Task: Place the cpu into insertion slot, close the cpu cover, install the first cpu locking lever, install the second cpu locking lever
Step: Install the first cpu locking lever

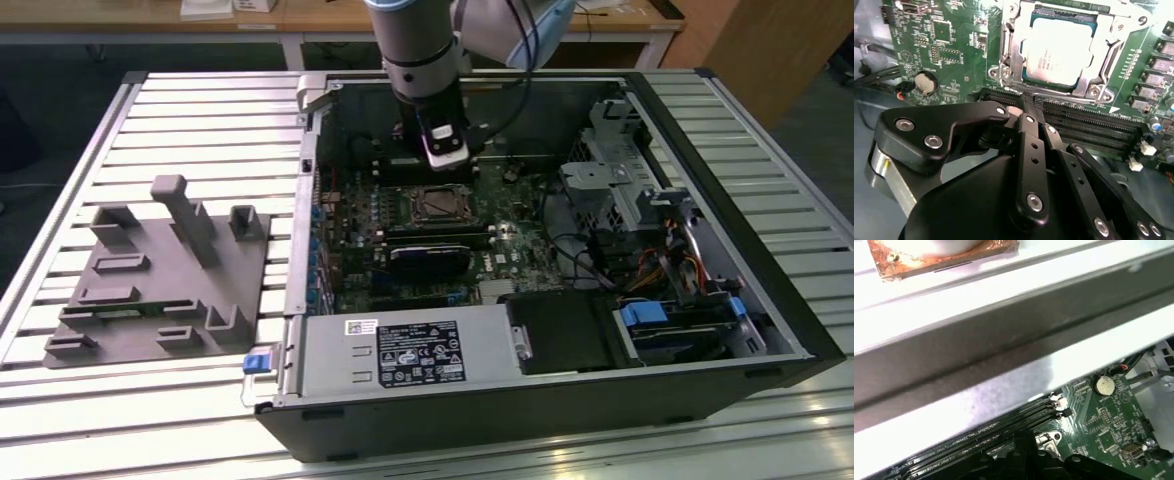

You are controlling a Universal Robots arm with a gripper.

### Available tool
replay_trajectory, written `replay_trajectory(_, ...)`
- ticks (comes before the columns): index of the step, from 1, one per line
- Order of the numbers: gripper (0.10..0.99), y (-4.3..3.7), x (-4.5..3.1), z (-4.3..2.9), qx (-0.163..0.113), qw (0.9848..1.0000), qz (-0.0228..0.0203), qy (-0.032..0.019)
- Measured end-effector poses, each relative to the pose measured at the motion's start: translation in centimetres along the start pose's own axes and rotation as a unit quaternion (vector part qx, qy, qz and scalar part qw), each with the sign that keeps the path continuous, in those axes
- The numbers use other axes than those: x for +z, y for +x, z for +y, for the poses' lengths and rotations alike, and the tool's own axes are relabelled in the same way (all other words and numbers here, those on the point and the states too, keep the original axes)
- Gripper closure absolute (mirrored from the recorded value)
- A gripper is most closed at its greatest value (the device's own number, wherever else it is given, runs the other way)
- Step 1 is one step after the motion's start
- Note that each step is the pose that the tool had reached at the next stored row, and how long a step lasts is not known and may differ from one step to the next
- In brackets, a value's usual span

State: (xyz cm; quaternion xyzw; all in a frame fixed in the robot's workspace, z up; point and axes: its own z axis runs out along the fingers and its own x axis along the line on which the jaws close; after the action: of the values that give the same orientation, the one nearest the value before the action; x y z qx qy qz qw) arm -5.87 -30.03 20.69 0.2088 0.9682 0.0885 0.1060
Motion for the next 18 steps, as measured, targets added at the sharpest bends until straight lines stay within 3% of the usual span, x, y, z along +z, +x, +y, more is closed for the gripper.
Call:
replay_trajectory(3,0.980,-0.08,-0.48,0.11,0.000,1.0000,0.0000,0.0001)
replay_trajectory(10,0.980,-0.09,-0.52,0.12,0.000,1.0000,0.0005,0.0002)
replay_trajectory(11,0.980,-0.11,-0.51,0.12,0.000,1.0000,0.0027,0.0013)
replay_trajectory(14,0.980,-0.29,-0.43,0.20,0.002,0.9999,0.0149,0.0073)
replay_trajectory(18,0.980,-0.78,-0.25,0.33,0.005,0.9992,0.0365,0.0179)
